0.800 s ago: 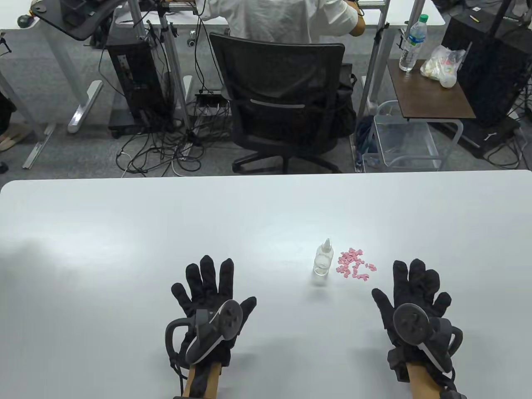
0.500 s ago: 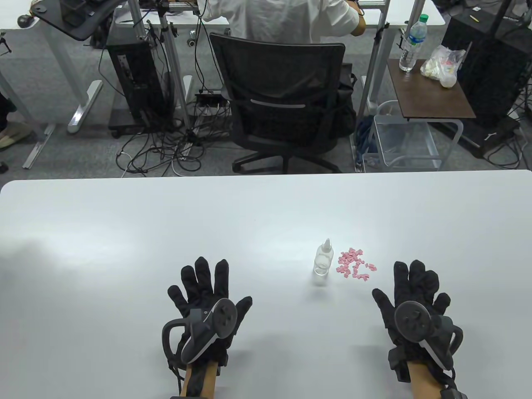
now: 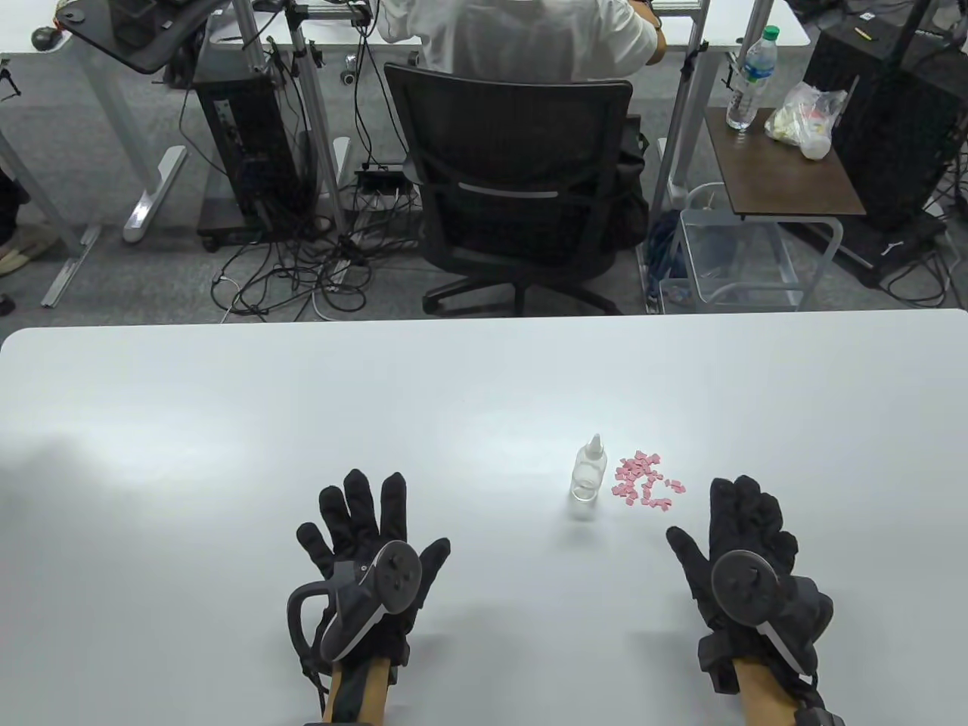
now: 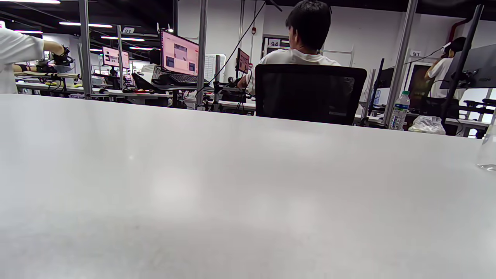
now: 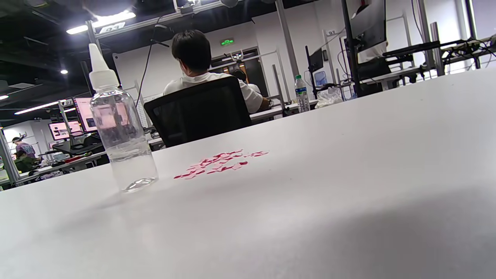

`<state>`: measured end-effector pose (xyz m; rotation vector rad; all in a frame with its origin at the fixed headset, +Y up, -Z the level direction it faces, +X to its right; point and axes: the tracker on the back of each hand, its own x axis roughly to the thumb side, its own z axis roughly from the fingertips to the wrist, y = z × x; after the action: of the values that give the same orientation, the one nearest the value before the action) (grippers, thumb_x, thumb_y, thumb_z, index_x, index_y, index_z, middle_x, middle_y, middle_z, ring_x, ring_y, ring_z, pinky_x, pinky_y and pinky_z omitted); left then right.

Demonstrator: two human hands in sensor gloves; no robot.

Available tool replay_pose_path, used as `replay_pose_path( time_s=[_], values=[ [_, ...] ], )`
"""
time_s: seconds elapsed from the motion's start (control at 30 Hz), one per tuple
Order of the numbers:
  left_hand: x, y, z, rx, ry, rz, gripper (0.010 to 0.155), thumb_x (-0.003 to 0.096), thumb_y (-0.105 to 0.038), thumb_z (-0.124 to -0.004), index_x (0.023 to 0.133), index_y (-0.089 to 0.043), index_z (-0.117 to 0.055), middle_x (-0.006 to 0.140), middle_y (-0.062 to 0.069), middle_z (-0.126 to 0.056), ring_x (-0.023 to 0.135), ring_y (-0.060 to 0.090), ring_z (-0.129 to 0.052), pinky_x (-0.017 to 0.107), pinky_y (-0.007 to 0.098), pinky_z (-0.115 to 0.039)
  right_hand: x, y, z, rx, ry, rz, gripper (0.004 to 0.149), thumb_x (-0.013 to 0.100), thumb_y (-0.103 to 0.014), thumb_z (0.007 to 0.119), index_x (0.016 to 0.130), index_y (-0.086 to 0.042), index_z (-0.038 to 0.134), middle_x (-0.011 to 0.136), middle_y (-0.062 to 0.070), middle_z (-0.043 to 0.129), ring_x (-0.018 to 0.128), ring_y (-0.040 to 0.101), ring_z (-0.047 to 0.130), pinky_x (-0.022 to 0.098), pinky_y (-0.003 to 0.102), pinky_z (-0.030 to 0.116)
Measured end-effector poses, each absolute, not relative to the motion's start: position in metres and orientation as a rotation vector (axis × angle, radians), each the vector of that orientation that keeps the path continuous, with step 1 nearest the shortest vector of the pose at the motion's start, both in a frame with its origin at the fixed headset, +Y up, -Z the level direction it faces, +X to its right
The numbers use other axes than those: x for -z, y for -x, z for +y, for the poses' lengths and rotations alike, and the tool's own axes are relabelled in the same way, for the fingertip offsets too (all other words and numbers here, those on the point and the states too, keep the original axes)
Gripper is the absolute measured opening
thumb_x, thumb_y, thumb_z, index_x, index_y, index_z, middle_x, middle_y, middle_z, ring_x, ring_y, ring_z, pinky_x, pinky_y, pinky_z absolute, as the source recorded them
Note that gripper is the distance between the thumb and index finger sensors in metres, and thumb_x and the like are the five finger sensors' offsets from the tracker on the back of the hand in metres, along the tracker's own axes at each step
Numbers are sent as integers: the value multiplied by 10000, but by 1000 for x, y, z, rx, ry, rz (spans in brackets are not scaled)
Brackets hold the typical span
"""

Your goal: Squeeze empty conical bottle to blow paper scraps with air puff

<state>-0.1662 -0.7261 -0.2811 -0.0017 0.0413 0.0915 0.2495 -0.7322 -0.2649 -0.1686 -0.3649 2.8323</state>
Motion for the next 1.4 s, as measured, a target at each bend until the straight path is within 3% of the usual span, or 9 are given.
replay_pose_path(
  time_s=[0.07, 0.13, 0.37, 0.67, 1.03, 1.2, 1.33, 1.4],
  values=[
    [281, 167, -726, -101, 2, 42, 945, 537, -799, -496, 1192, -328, -5, 1214, 103, 136, 1078, 398, 146, 754, 688, -59, 266, -249, -731, -2794, 144, -405, 914, 569, -607, 637, 1186, 5, 354, 1214, 293, 437, 1074, 529, 509, 716, 661, 533],
    [282, 167, -726, -104, 3, 38, 946, 537, -798, -501, 1194, -329, -7, 1215, 103, 135, 1079, 398, 146, 755, 689, -60, 269, -247, -730, -2744, 121, -427, 925, 558, -595, 682, 1172, 31, 386, 1180, 321, 494, 1033, 535, 576, 715, 624, 581],
    [285, 167, -727, -105, 6, 27, 939, 542, -785, -529, 1204, -338, -35, 1226, 112, 117, 1085, 398, 135, 767, 686, -78, 302, -229, -726, -2722, 86, -354, 937, 483, -573, 837, 1147, -9, 494, 1127, 269, 636, 969, 468, 720, 694, 550, 687],
    [286, 177, -725, -161, -17, 41, 937, 545, -777, -545, 1219, -327, -76, 1251, 136, 62, 1101, 413, 92, 786, 682, -124, 345, -205, -734, -2644, 107, -244, 924, 414, -511, 954, 1120, -51, 575, 1096, 230, 715, 938, 427, 794, 679, 519, 740],
    [287, 168, -726, -131, 50, 33, 930, 551, -771, -553, 1207, -344, -52, 1240, 137, 85, 1092, 411, 113, 776, 688, -104, 375, -173, -751, -2650, 132, -67, 943, 394, -467, 992, 1123, -29, 583, 1101, 252, 714, 943, 456, 789, 675, 558, 724],
    [287, 164, -726, -99, 53, 31, 923, 553, -769, -560, 1207, -357, -56, 1242, 134, 80, 1094, 410, 112, 766, 694, -90, 381, -167, -756, -2577, 219, -94, 958, 394, -469, 989, 1134, -38, 561, 1116, 249, 689, 940, 456, 784, 678, 584, 694],
    [288, 163, -727, -105, 53, 17, 926, 553, -766, -565, 1207, -350, -58, 1242, 137, 78, 1095, 410, 110, 767, 694, -92, 382, -164, -758, -2550, 241, -97, 860, 420, -463, 969, 1111, -87, 620, 1093, 207, 738, 909, 430, 820, 674, 577, 694],
    [288, 164, -727, -98, 52, 13, 926, 553, -764, -567, 1207, -350, -58, 1243, 136, 77, 1096, 409, 109, 768, 693, -94, 382, -163, -759, -2518, 256, -143, 718, 458, -436, 944, 1061, -136, 694, 1059, 167, 783, 884, 411, 840, 669, 565, 698]
  ],
)
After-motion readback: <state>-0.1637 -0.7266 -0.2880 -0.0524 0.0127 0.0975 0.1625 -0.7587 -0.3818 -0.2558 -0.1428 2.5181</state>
